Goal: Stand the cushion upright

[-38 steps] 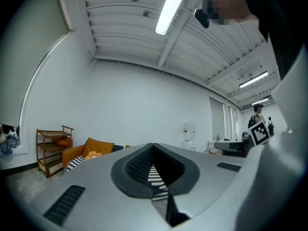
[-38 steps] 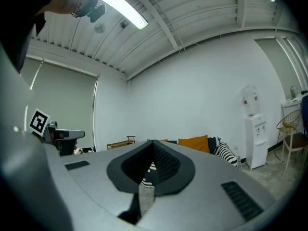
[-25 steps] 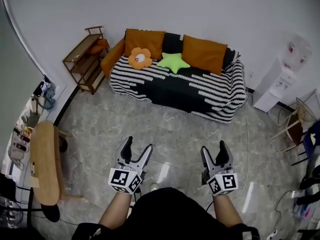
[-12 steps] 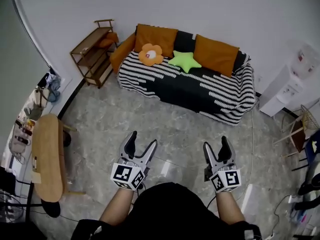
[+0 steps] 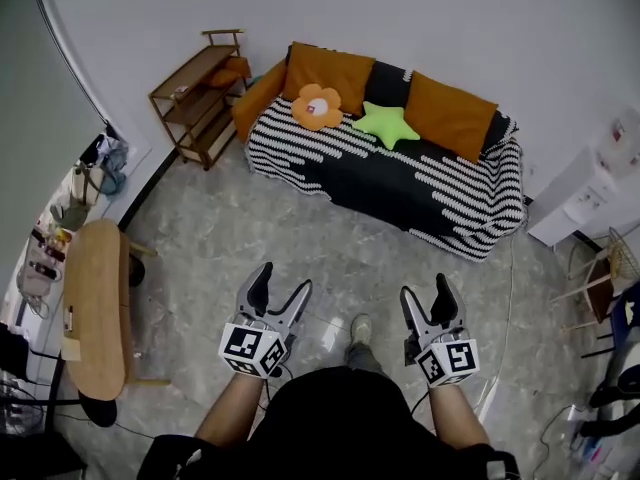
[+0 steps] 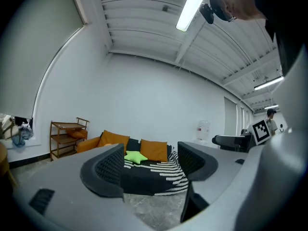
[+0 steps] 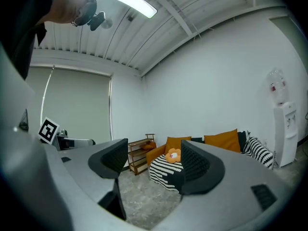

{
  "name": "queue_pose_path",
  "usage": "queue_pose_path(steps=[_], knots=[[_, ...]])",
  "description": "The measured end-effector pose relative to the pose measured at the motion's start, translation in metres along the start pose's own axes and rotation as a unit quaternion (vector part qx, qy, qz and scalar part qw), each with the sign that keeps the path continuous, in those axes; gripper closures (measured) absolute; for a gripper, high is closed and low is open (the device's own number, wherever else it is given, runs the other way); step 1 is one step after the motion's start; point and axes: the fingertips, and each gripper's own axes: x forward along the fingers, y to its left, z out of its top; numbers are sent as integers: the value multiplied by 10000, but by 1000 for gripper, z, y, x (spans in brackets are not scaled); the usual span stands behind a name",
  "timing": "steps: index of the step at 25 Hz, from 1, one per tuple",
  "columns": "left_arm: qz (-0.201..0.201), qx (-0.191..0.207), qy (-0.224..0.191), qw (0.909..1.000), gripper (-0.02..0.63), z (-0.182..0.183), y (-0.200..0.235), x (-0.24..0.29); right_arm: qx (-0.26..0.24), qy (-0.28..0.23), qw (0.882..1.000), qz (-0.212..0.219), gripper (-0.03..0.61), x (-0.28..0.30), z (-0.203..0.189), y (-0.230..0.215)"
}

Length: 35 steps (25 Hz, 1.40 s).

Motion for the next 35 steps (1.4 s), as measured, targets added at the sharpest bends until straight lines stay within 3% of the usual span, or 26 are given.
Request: queue_pose_path(steps=[5, 14, 24, 35], knots=[[104, 45, 63, 9999, 261, 3, 10, 34, 116, 6, 9999, 75, 262, 38, -3, -34], [637, 209, -82, 9977, 261, 33, 36, 116, 122, 139, 9984, 526, 252, 145, 6, -83], [1013, 138, 70, 9947, 261, 24, 49, 187, 254, 421, 9969, 616, 253, 198, 6, -150], [837, 349, 334, 9953, 261, 20, 87, 246, 292, 659, 9957, 585, 253, 261, -13, -163]])
